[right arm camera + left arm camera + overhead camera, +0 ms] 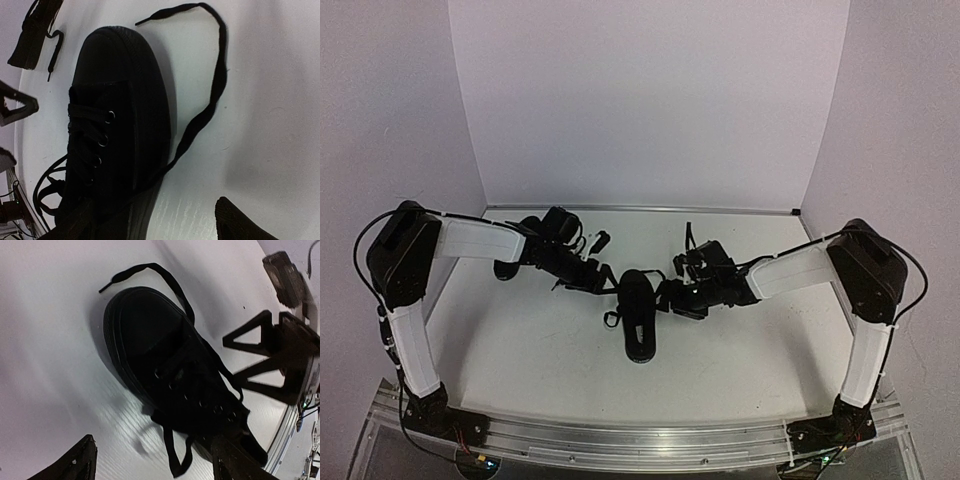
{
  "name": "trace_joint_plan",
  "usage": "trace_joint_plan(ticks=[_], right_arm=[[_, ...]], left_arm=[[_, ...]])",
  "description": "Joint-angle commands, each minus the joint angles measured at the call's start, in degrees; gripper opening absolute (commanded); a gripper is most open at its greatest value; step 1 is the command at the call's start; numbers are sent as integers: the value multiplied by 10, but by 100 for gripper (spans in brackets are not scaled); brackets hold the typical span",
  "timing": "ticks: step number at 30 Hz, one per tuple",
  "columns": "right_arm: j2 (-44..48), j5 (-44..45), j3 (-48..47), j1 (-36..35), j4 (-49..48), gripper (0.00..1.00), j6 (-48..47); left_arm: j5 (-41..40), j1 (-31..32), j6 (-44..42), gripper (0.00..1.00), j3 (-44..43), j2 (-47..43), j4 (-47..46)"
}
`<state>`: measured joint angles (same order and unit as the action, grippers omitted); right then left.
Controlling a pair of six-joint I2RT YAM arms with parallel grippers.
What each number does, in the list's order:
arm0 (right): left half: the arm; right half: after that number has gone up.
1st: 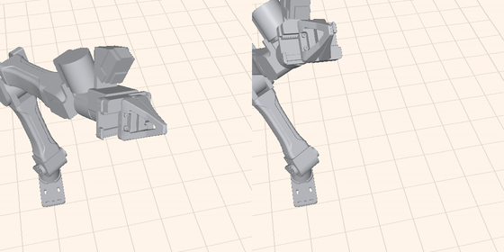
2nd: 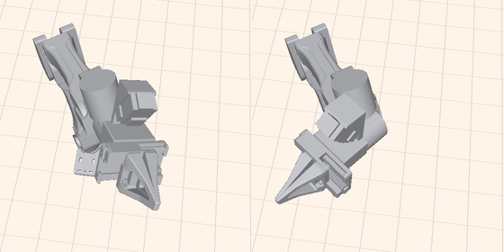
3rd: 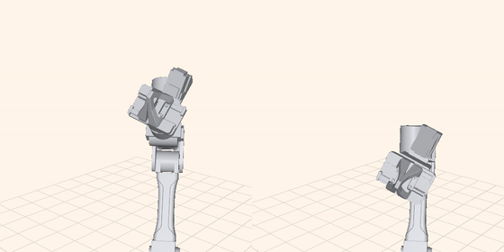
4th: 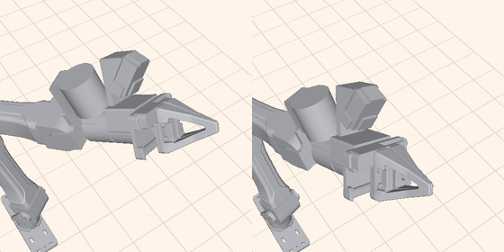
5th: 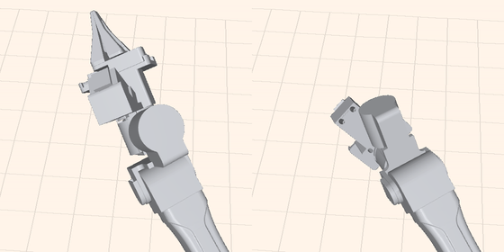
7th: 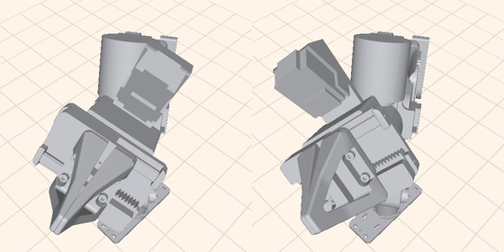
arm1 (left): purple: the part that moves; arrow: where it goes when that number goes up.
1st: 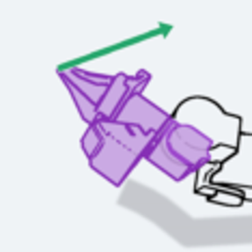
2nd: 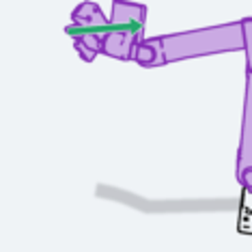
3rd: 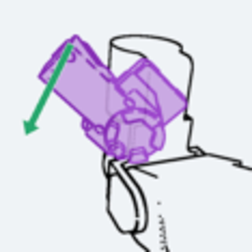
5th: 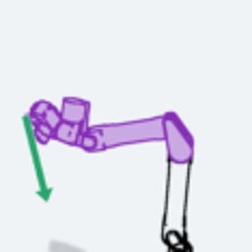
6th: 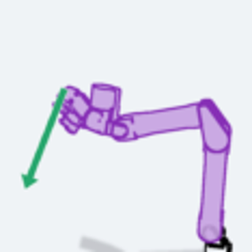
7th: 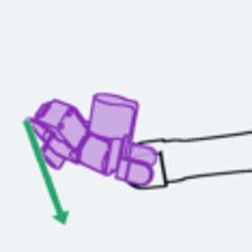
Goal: Tie the shoes
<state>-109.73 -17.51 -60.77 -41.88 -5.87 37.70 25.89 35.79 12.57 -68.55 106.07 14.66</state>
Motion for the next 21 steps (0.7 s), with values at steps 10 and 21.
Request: trace_joint_plan(ticks=[10, 21], right_arm=[[-60, -68, -25, 5, -60, 75, -7], [-30, -119, 51, 5, -124, 68, 24]], left_arm=[[23, -3, 17, 77, -190, 165, -23], [80, 15, 24, 41, -67, 119, -92]])
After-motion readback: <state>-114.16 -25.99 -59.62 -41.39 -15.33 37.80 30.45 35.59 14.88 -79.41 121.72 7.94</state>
